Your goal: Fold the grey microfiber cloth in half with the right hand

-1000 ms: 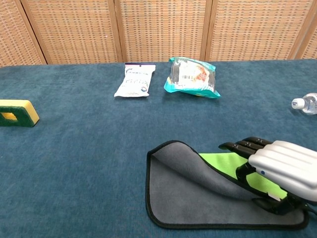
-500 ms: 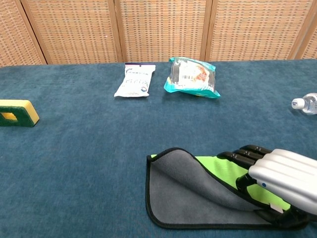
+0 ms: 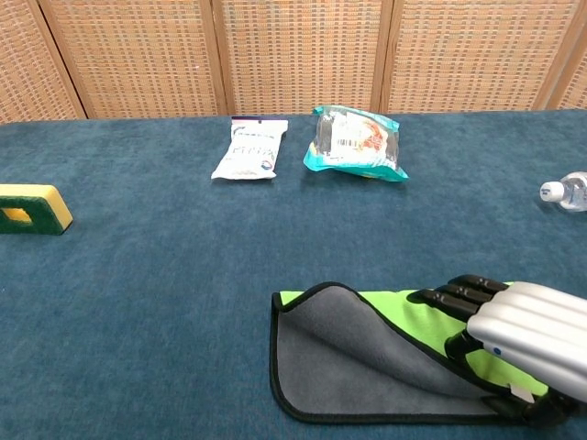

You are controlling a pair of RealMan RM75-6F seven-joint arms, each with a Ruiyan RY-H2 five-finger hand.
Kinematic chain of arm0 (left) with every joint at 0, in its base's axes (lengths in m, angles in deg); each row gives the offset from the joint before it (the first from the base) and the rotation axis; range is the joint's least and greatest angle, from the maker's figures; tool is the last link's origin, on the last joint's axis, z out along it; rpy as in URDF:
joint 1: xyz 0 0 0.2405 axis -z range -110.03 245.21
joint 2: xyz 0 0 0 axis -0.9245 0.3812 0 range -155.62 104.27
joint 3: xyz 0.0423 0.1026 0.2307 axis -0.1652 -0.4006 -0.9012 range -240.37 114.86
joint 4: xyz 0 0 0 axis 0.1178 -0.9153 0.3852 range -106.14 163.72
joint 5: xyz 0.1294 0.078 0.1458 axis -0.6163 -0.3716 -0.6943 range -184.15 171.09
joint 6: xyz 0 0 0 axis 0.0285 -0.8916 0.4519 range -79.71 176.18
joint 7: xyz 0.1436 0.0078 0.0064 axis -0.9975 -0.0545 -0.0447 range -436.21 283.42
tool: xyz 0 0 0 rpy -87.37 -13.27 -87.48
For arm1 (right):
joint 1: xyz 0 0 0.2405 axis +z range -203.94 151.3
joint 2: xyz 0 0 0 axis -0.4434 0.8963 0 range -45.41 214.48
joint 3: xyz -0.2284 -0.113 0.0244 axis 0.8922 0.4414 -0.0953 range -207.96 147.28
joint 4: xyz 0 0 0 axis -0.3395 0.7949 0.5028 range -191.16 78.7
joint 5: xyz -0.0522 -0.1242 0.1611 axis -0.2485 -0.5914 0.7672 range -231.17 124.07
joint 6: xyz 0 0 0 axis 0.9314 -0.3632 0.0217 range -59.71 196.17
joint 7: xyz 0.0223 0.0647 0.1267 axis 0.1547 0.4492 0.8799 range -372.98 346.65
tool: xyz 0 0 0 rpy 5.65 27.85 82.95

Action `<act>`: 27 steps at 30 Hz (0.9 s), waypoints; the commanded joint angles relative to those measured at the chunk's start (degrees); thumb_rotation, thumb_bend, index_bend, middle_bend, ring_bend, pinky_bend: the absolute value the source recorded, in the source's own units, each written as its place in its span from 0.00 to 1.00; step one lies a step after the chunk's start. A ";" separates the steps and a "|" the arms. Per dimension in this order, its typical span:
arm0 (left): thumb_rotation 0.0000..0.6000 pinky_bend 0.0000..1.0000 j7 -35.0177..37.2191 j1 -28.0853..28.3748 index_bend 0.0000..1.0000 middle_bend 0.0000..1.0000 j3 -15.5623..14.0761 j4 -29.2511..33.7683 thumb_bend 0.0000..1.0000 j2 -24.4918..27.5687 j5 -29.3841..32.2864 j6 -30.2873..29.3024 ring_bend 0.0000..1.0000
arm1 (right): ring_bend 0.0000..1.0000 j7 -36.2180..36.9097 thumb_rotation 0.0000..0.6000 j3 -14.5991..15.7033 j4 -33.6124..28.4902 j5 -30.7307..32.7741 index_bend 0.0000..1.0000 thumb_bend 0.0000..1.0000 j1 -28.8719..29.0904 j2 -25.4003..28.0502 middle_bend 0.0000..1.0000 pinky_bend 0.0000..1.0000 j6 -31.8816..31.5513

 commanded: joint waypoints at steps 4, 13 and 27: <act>1.00 0.00 -0.18 0.02 0.00 0.00 0.00 0.05 0.11 -0.07 0.07 0.05 0.00 | 0.00 1.47 1.00 0.23 -0.65 -1.28 0.17 0.21 0.38 1.05 0.00 0.00 0.88; 1.00 0.00 -0.26 0.00 0.00 0.00 0.05 0.05 0.11 -0.08 0.19 0.04 0.00 | 0.00 4.62 1.00 -0.21 -1.56 -4.57 0.10 0.18 2.16 4.36 0.00 0.00 2.12; 1.00 0.00 -0.39 0.21 0.00 0.00 0.34 -0.15 0.11 -0.16 1.07 0.54 0.00 | 0.00 15.55 1.00 -11.37 -8.39 4.80 0.15 0.18 12.43 10.59 0.00 0.00 14.00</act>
